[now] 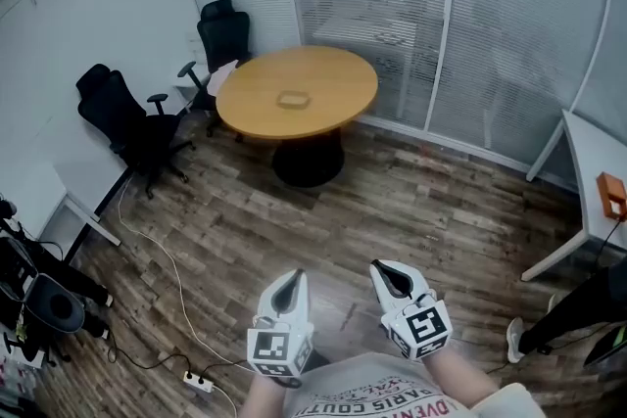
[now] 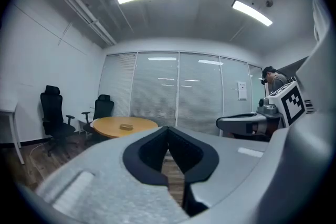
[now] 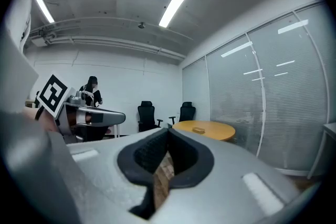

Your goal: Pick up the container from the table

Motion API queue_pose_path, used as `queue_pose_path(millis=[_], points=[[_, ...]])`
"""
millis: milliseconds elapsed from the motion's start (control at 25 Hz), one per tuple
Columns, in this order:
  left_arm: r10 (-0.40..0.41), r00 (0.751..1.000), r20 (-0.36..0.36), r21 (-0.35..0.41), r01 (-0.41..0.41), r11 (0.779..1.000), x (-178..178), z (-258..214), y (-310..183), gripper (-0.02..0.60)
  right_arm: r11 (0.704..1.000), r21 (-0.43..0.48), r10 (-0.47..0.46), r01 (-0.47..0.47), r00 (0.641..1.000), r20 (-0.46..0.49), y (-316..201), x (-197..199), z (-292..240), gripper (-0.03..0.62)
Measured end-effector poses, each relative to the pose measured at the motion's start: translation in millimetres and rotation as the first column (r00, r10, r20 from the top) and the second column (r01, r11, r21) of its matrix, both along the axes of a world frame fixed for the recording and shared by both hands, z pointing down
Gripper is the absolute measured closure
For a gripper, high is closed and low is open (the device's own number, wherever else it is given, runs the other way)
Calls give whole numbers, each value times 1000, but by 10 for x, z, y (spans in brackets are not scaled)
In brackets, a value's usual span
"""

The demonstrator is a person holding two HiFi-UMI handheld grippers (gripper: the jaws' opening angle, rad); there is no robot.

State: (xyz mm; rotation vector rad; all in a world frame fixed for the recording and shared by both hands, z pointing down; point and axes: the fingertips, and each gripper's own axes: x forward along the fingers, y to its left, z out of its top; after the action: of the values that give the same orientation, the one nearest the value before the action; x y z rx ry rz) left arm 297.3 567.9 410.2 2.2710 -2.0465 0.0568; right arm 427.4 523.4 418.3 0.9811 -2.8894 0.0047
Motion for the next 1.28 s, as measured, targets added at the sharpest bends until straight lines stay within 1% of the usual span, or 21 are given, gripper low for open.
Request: queue_pose_path(millis=[80, 160, 320, 440, 640, 800, 880, 1080, 1280], points=[[1, 1000, -4, -9, -1, 1000, -50, 51, -34, 575, 999, -30, 12, -12, 1000, -12, -51, -48, 85, 591], [1, 1000, -10, -22, -1, 1000, -176, 130, -78, 575, 998, -58, 25, -26, 999, -20, -124, -150, 175, 591], [-4, 1000, -25, -43, 3, 999, -614, 269, -288, 575, 995, -91, 46, -49, 998, -31, -362, -499, 299, 591], [0, 1000, -29, -27, 0, 1000, -1025, 249, -527, 575, 994, -90, 64, -67, 997, -40, -596, -854, 296, 591], [33, 999, -33, -24, -34, 999, -1872, 204, -926, 575, 990, -92, 104, -108, 994, -44, -962, -1658, 287, 591], [56, 998, -24, -27, -57, 998, -2379, 150, -1239, 575, 985, -101, 136, -139, 990, -40, -1256, -2113, 286, 591], [62, 998, -28, -36, -63, 997, -2562, 152, -1379, 575, 982, -114, 145, -149, 989, -37, -1378, -2268, 306, 591], [73, 995, -63, -46, -76, 996, -2949, 155, -1727, 575, 980, -130, 146, -153, 987, -60, -1737, -2641, 392, 591], [33, 996, -78, -66, -38, 997, -3294, 319, -2183, 575, 980, -148, 122, -132, 990, -75, -2281, -2956, 587, 591]])
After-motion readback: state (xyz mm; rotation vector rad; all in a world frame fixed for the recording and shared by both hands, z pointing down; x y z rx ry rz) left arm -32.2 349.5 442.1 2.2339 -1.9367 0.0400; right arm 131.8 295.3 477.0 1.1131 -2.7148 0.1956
